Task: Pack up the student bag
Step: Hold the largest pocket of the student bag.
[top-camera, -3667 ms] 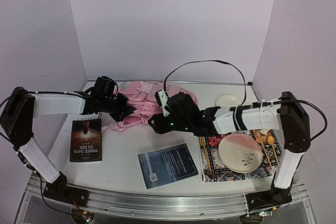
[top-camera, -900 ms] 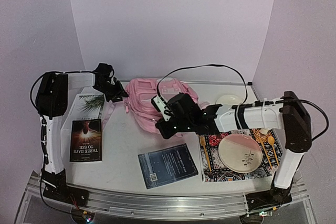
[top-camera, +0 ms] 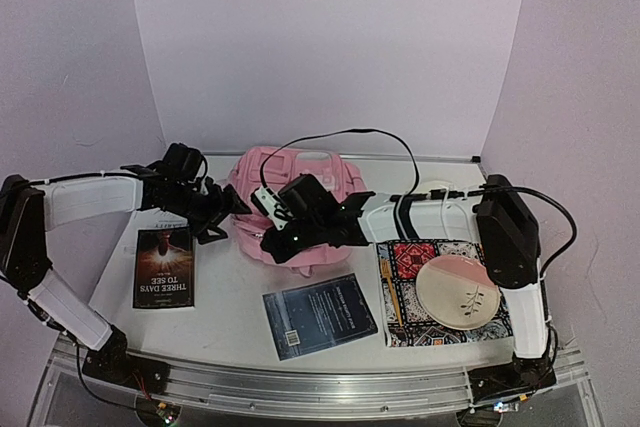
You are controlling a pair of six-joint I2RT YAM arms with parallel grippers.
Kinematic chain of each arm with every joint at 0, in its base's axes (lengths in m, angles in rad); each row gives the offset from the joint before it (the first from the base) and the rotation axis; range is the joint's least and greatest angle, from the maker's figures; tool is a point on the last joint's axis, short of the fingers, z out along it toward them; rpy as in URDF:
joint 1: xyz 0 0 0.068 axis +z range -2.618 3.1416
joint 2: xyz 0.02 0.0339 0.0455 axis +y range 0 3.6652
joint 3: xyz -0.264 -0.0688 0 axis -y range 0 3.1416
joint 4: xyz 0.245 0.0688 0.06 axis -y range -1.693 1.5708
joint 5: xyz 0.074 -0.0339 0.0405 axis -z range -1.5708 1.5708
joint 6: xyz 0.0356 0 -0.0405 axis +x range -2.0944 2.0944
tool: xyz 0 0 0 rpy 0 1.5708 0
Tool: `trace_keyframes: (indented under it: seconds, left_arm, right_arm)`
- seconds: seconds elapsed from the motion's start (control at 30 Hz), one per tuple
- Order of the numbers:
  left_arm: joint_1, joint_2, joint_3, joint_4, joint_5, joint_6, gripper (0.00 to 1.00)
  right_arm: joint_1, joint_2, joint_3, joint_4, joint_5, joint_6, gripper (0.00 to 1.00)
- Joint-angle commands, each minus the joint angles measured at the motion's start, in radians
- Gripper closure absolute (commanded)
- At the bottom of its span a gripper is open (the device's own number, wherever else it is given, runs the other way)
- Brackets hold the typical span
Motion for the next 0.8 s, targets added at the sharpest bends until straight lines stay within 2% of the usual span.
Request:
trace_keyframes:
  seconds: [0.0, 0.23, 0.47, 0.67, 0.77]
  left_arm:
    - [-0.038, -0.042, -0.031, 0.083, -0.023, -0.112, 0.16]
    - [-0.116, 0.016, -0.039, 0.139, -0.068, -0.163, 0.31]
    - [-0.125, 0.063, -0.006, 0.153, -0.106, -0.130, 0.62]
    - [-0.123, 0.075, 0.003, 0.147, -0.167, -0.080, 0.96]
    - [-0.113, 0.080, 0.017, 0.131, -0.198, -0.040, 1.00]
  right_arm:
    - [0.005, -0.003, 0.074, 0.051, -0.017, 0.005, 1.00]
    - [0.004, -0.003, 0.077, 0.051, -0.013, 0.003, 1.00]
    - [0.005, -0.045, 0.023, 0.039, 0.018, -0.018, 1.00]
    - [0.005, -0.121, -0.058, -0.013, 0.049, -0.057, 1.00]
    - [0.005, -0.164, -0.089, -0.063, 0.054, -0.072, 1.00]
